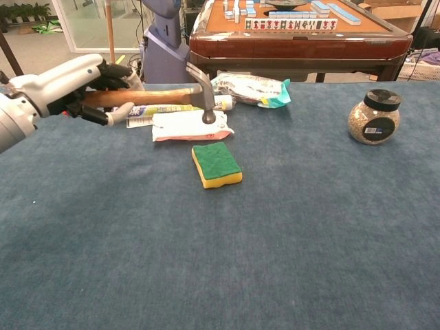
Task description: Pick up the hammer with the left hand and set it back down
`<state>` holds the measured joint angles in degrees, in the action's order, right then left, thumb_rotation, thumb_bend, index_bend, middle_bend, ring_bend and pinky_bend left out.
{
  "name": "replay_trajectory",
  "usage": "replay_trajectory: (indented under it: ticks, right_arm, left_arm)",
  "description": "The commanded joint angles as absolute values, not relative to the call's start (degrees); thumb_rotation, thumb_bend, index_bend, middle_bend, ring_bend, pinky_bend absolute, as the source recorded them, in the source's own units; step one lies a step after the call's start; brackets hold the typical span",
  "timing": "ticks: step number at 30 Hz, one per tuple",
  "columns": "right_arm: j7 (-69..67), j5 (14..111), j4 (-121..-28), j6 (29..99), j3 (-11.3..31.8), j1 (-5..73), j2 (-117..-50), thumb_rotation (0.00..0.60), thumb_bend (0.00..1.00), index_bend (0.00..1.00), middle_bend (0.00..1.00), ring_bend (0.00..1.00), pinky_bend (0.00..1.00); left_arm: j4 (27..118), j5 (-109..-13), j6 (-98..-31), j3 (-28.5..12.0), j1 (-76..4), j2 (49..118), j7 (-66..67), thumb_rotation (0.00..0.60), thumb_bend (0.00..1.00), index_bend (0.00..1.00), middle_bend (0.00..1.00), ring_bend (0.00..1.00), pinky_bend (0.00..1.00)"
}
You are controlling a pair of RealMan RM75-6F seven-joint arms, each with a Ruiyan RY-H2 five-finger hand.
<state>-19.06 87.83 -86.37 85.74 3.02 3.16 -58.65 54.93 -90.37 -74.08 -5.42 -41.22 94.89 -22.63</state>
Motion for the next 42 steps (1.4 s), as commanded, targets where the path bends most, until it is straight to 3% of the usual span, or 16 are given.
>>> replay_trajectory:
  ticks: [1,16,21,24,26,29,35,42]
  right_arm:
    - [-18.91,87.82,-86.43,85.64,3.01,3.2,-58.66,0.6,0.32,0.46,0.45,0.39,0.26]
    - [-18.3,87.92,-86.72,85.47,2.93,3.3,-58.72,0.6,0.32,0.46,0.45,0.39,0.26]
    - [-18.33,87.98,-86.71,85.43,2.91,3.34,-58.7,0.6,0.32,0.46,0.45,0.39,0.26]
    - [-18.4,87.95,-86.66,85.56,2.93,3.27,-58.73,0.6,0.32,0.46,0.45,0.39,0.26]
    - [-18.46,87.96,-86.65,85.57,2.92,3.26,-58.71,0.6,0.32,0.46,0.45,0.39,0.26]
    - [-18.51,88.04,-86.66,85.56,2.9,3.28,-58.69,0.6,0.32,0.46,0.45,0.39,0.26]
    - [-18.55,88.03,-86.63,85.5,2.88,3.3,-58.68,0.6,0.32,0.46,0.45,0.39,0.26]
    - [-18.71,88.08,-86.63,85.6,2.85,3.25,-58.6,0.6,0.32,0.46,0.45,0.39,0.26]
  left_arm:
    - [54.63,-90.27,-73.92,-4.65,-40.26,94.2,-21.73,0.6,0.54,0.8,0.82,0.65,0.92]
    - [45.83,-87.89,-68.62,-2.6,-37.8,97.35,-20.95,0.6,0.54,0.78,0.82,0.64,0.91]
    - [46.51,-86.7,-67.28,-3.18,-37.56,97.36,-19.42,0.6,0.54,0.69,0.75,0.58,0.89]
    - [48.78,-85.94,-67.2,-3.83,-37.28,96.59,-18.78,0.6,0.54,0.51,0.61,0.46,0.78]
    - [50.85,-85.31,-66.15,-3.99,-37.21,95.53,-17.88,0.6,0.54,0.35,0.47,0.34,0.64]
    - [55.35,-84.42,-65.35,-4.41,-36.96,93.21,-15.4,0.6,0.51,0.19,0.3,0.2,0.45]
    - [61.7,-82.94,-65.64,-5.04,-35.63,89.6,-12.2,0.6,0.48,0.11,0.21,0.14,0.29]
    - [68.85,-79.01,-66.36,-5.34,-31.88,84.33,-7.91,0.6,0.47,0.11,0.19,0.13,0.26]
